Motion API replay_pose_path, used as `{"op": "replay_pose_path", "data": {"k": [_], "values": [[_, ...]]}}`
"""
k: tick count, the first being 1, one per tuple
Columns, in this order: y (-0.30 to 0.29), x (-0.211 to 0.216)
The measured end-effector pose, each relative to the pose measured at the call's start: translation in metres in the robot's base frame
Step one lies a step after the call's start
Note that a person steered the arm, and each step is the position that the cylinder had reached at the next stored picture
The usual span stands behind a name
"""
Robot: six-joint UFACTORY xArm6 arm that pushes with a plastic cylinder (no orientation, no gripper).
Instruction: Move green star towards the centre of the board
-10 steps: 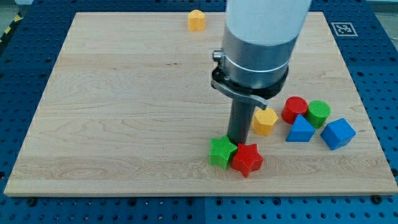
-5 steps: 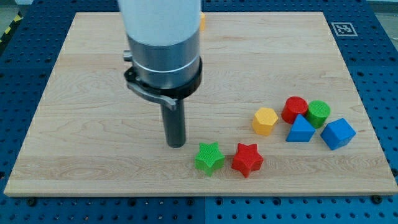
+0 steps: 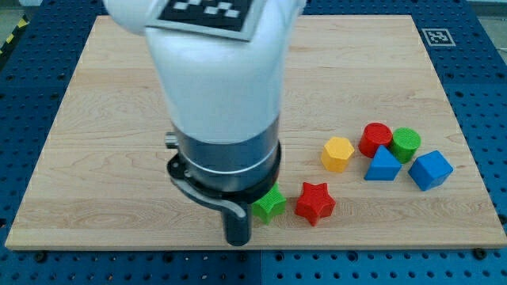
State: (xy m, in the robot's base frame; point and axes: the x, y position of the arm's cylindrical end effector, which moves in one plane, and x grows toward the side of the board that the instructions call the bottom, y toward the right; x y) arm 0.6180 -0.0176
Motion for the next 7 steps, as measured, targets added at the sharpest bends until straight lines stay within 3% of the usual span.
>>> {"op": "replay_pose_path", "data": {"k": [4, 7], "values": [[0.034, -0.003], [0.019, -0.079]]}}
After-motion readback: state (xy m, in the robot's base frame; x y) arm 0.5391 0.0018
